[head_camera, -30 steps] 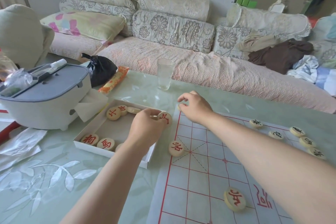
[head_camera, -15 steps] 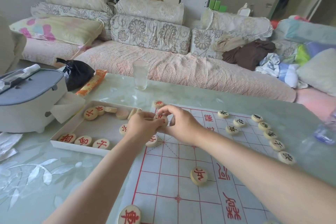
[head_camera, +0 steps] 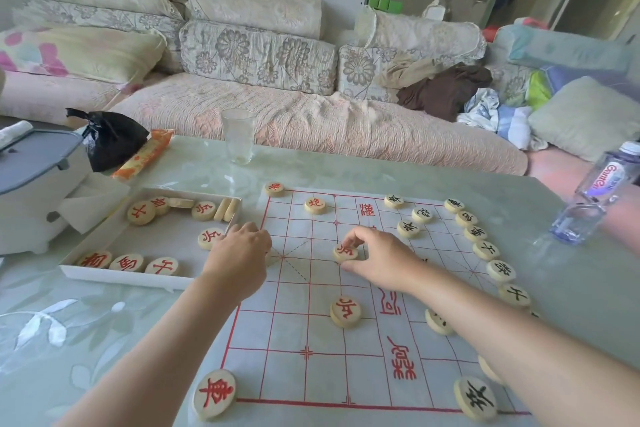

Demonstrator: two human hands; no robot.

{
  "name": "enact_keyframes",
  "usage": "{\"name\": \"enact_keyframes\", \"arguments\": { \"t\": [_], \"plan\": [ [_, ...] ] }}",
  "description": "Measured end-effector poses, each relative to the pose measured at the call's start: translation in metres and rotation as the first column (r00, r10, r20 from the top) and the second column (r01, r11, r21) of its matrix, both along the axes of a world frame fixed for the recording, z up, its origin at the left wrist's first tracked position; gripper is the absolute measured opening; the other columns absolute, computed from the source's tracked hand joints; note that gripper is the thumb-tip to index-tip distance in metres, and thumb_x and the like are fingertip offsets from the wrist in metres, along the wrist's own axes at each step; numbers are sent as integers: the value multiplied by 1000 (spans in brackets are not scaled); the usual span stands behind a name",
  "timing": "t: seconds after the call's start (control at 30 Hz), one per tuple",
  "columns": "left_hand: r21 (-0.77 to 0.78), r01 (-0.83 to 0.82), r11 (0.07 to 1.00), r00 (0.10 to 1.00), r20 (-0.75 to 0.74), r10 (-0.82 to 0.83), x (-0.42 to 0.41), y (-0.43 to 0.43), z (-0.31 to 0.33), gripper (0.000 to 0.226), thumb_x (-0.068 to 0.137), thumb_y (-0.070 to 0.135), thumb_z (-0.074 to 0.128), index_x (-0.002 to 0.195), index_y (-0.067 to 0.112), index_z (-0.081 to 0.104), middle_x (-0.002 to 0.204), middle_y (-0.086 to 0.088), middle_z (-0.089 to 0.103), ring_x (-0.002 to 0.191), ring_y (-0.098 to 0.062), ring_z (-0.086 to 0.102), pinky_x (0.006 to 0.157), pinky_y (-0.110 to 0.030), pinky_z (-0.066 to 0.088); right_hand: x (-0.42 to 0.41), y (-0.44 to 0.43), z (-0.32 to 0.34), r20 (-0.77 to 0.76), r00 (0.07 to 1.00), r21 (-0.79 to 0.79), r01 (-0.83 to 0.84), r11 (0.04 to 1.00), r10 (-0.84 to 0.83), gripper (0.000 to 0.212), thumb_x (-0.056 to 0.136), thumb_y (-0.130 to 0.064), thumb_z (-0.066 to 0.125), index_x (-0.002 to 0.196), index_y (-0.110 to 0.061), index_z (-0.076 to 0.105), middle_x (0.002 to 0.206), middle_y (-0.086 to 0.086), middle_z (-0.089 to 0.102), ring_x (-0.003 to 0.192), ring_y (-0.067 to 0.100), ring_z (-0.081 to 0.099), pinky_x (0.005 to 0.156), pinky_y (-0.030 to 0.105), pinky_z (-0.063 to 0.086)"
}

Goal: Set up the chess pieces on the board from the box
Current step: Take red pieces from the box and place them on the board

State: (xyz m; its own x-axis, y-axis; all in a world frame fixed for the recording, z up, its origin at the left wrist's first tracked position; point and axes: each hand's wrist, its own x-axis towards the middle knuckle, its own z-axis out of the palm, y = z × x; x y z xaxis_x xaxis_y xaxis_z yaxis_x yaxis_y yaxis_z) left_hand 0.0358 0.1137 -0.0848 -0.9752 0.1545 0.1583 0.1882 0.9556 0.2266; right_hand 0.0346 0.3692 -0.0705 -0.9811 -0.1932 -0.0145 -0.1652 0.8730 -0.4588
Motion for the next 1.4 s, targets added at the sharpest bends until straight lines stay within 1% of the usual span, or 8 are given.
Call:
{"name": "enact_keyframes", "arguments": {
  "t": [0.23,0.5,0.77,0.93,1.07,1.17,1.3,1.4],
  "plan": [
    [36,-6,999,1000,8,6,-2,-1,-2,24,92,19,51,111,23,64,110,3,54,108,-20,47,90,-37,45,-5,-11,3,9,1000,74,-21,997,20,24,80,-57,63,95,-37,62,112,-16,55,105,10,55,90,34,48],
    [67,-28,997,999,-32,30,-2,-17,16,28,93,29,49,118,29,60,126,1,52,128,-21,37,95,-36,41,-17,-65,19,-106,986,29,-123,992,125,17,91,-36,60,107,-30,64,109,-10,55,101,12,56,88,34,49],
    [100,-166,981,985,55,161,0,-82,20,34,93,28,48,126,30,53,127,-1,53,122,-25,41,101,-39,39,-36,-163,27,-121,954,-17,-279,960,275,27,88,-29,61,115,-30,63,110,-9,61,98,14,58,80,31,46],
    [98,-219,971,966,163,202,8,-111,18,36,93,29,49,129,29,50,130,1,52,123,-23,42,100,-38,40,-48,-207,24,-56,955,85,-287,954,292,40,85,-44,64,124,-34,58,123,-9,61,111,15,58,83,29,44],
    [157,-254,954,937,283,203,13,-126,19,35,94,24,46,129,28,51,125,3,57,102,-17,50,83,-29,43,-57,-229,19,-14,953,323,-281,904,302,49,88,-44,54,136,-33,53,136,0,55,122,24,54,91,34,47],
    [187,-271,944,936,278,214,15,-132,19,35,96,19,42,129,26,52,121,4,59,95,-14,47,77,-24,39,-59,-237,12,0,952,437,-274,857,305,44,91,-43,46,132,-31,56,137,8,48,127,28,49,98,42,47],
    [227,-282,932,940,260,221,14,-132,21,37,97,18,43,133,24,50,121,3,60,98,-17,52,76,-24,40,-57,-236,12,-24,949,384,-282,879,315,41,92,-42,48,131,-33,56,136,6,51,129,26,47,100,39,45],
    [274,-297,915,946,212,243,12,-130,25,39,98,22,42,137,20,46,128,-5,57,110,-24,55,79,-28,43,-52,-235,15,-98,931,233,-321,918,350,47,91,-43,56,136,-31,52,138,0,53,129,23,48,97,33,40]
  ]
}}
